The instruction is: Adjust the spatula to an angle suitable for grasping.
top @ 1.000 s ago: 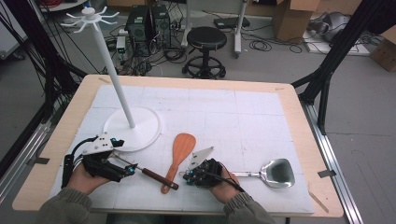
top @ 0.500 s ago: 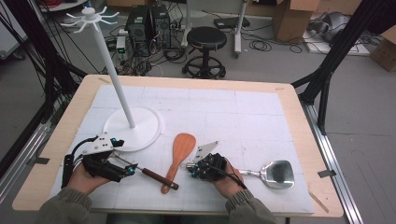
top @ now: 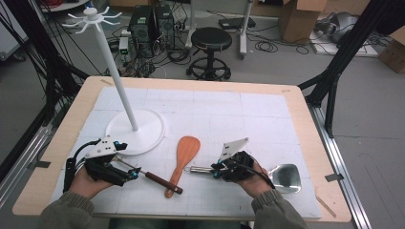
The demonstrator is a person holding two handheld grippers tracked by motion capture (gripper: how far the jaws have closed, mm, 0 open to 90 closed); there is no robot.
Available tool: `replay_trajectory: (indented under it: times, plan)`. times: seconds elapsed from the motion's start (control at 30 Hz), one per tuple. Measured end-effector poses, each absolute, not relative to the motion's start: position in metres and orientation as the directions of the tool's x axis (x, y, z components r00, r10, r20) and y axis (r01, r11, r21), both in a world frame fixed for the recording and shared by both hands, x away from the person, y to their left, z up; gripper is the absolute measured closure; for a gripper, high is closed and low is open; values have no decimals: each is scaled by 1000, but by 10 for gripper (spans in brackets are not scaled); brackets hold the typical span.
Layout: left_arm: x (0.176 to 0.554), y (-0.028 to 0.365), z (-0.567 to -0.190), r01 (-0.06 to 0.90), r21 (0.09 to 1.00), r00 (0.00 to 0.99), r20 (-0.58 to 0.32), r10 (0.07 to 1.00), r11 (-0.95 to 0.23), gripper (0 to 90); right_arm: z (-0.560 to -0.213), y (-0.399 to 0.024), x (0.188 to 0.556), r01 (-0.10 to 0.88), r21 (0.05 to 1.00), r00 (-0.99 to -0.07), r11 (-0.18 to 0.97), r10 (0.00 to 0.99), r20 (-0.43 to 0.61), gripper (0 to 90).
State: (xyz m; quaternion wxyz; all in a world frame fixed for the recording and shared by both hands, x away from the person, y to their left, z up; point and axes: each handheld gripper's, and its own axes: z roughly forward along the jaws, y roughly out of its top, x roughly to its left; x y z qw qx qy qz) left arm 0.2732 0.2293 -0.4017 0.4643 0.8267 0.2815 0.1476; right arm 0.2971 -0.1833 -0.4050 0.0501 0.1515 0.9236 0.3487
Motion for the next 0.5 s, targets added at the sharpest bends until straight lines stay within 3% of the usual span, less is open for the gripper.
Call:
replay_trajectory:
  times: [0.5]
  plan:
    - [274,229,-402,330,848,799,-18,601,-414,17,-420,-217,307,258,566,-953,783,302,17,636]
